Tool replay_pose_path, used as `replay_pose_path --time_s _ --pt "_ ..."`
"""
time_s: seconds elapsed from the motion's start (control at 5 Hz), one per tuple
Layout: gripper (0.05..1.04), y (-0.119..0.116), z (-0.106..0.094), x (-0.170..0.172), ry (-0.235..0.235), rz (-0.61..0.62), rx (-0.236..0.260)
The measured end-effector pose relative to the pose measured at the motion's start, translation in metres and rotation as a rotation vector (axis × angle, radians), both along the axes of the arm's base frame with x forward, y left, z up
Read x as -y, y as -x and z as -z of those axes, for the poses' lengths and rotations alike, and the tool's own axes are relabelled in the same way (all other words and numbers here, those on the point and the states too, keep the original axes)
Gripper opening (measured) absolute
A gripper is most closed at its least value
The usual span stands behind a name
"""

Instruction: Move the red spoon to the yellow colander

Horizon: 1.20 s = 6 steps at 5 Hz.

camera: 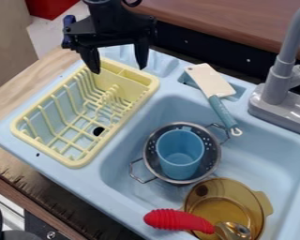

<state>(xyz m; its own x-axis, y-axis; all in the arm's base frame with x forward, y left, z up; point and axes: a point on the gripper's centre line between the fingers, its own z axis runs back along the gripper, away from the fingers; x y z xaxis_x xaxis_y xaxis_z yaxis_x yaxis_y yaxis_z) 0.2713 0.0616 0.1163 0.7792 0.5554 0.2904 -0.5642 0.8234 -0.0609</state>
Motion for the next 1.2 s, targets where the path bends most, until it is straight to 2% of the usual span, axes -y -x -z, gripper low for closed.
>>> replay_pose_path --time_s 0.2,0.4,0.6,0.8,1.0,1.2 --pt "1.0 0.004 0.008 0.002 0.009 0.009 -0.033" --pt "0.999 0.013 0.01 0.02 0.018 0.194 -0.114" --pt "0.999 0.023 0.009 0.038 0.08 0.38 -0.182" --pt "0.999 0.035 0.0 0.062 0.091 0.609 -0.201" --pt "1.0 0.055 0.003 0.092 0.091 0.851 -0.31" --pt "0.999 0.072 0.004 0.115 0.053 1.076 -0.317"
